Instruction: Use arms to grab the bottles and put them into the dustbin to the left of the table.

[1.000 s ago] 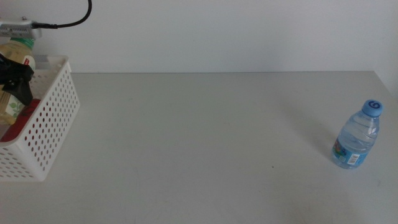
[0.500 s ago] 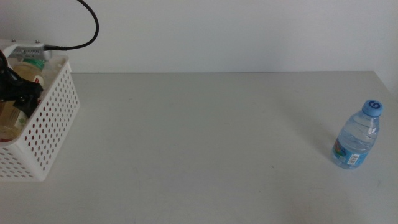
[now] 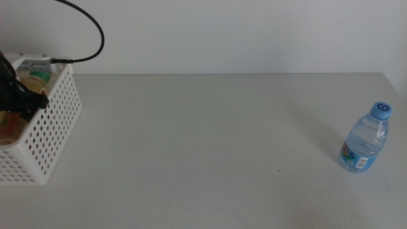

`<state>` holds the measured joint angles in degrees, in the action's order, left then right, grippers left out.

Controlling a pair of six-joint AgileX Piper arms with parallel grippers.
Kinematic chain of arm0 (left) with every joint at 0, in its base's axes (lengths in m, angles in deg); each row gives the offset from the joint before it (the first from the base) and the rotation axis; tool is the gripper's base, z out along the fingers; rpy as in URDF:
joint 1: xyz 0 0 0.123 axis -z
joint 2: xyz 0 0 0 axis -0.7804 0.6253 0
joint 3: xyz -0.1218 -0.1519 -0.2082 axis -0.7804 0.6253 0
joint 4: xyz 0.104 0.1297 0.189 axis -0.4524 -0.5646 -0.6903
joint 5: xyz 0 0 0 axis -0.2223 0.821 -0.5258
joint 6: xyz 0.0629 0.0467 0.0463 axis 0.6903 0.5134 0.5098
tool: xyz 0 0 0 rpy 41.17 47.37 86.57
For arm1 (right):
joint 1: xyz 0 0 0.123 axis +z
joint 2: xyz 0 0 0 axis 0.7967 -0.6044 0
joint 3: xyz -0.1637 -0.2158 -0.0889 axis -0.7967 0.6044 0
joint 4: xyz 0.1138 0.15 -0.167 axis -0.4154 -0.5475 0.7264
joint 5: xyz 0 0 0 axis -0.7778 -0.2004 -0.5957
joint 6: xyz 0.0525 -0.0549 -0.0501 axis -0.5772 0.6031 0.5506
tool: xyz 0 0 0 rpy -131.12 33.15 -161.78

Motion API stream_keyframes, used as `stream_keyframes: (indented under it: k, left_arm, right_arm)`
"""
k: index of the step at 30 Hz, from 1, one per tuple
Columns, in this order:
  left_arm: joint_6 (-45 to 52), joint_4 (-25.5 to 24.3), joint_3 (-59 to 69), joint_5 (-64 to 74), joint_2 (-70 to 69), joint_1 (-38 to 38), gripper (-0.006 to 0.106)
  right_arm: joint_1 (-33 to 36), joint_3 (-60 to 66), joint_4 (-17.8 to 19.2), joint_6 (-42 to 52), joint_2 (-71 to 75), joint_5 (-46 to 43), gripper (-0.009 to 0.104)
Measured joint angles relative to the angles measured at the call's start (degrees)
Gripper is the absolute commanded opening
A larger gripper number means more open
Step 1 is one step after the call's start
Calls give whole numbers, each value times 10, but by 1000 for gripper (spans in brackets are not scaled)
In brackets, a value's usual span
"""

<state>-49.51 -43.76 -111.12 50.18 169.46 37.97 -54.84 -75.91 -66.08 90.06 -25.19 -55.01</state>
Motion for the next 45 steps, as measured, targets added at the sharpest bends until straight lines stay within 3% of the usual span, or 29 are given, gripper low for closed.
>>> stream_keyframes:
  k: [5,10,21,31,36,41,45]
  left_arm:
    - [0,1,-1,0,7,-1,75]
    - [1,0,-5,-3,7,-2,83]
    - [-6,0,-21,17,-3,-2,83]
    - [-2,15,-44,25,-136,44,83]
    - [21,62,-44,9,-208,83,83]
    - [86,155,-44,6,-265,137,83]
    - [92,186,-31,18,-302,190,83]
  right_arm:
    - [0,0,0,0,0,0,66]
    - [0,0,0,0,0,0,66]
    - [0,0,0,0,0,0,66]
    - [0,0,0,0,0,0,66]
    - [0,0,0,0,0,0,66]
    - [0,0,0,0,0,0,66]
    - [0,0,0,0,0,0,66]
